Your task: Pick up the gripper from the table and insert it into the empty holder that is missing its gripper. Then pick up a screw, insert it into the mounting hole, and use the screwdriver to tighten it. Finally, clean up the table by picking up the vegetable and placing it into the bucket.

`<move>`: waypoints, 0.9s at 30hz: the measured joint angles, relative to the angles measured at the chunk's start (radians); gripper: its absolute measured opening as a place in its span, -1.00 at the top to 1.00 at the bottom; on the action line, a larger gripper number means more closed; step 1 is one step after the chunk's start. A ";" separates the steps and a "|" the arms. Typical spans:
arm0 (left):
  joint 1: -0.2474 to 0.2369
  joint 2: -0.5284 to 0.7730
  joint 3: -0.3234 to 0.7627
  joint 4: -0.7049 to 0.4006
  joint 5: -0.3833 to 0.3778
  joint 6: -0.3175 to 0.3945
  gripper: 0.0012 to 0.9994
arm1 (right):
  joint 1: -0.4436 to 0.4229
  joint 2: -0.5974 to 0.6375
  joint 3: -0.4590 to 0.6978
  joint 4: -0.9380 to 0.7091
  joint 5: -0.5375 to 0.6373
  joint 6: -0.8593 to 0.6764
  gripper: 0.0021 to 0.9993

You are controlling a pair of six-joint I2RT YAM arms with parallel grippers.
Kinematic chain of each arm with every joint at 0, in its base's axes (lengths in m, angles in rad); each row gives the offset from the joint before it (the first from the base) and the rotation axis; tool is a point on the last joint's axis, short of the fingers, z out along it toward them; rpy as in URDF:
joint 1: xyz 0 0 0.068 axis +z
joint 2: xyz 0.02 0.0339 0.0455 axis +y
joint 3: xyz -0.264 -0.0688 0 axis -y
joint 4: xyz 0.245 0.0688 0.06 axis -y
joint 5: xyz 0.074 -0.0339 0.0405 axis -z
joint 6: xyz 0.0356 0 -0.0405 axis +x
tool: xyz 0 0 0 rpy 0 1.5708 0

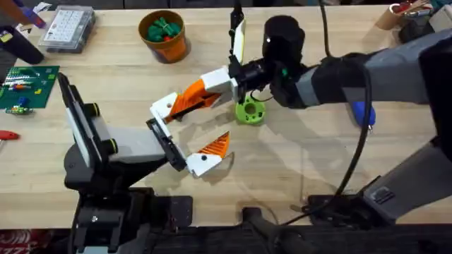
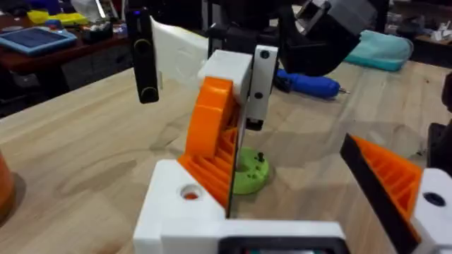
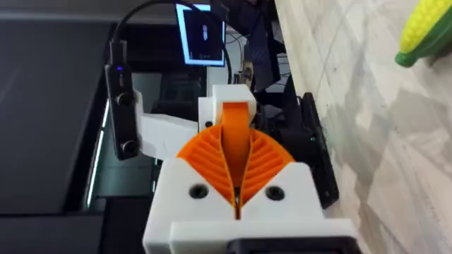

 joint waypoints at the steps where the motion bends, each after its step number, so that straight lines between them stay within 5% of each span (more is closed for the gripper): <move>1: 0.000 0.000 0.000 0.000 0.000 -0.001 -0.98 | 0.000 0.000 0.011 -0.023 -0.006 -0.016 0.98; 27: 0.001 0.000 0.001 -0.003 0.008 0.003 -0.98 | -0.007 0.083 0.119 -0.064 -0.120 -0.103 0.98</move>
